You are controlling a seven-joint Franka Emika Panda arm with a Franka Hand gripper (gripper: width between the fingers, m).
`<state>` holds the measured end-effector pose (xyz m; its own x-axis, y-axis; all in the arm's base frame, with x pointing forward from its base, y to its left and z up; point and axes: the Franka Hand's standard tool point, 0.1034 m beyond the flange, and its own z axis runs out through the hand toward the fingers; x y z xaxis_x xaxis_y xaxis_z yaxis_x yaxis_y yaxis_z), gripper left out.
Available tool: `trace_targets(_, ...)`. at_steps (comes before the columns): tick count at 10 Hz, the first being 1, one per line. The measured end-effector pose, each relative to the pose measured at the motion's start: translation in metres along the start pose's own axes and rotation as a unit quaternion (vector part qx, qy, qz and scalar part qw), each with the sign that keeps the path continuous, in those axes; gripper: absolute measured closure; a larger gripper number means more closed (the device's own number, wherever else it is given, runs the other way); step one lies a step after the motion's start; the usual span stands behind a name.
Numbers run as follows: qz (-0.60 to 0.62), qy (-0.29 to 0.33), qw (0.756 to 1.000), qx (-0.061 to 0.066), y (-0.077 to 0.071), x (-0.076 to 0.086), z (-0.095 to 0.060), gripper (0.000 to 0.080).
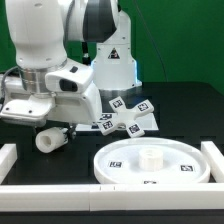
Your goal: Assemble round table
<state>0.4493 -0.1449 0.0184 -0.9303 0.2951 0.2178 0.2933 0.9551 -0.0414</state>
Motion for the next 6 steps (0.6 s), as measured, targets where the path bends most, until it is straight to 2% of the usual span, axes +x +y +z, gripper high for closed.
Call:
trace_targets(1, 0.002, 0.0, 1.0, 0.0, 0.0, 0.0, 0.0, 0.0167)
trace_targets(4, 0.004, 0.0, 1.0, 0.0, -0.002, 0.0, 0.0, 0.0151)
trace_targets(6, 0.028, -0.02, 0.999, 0.001, -0.007, -0.008, -0.02, 0.015)
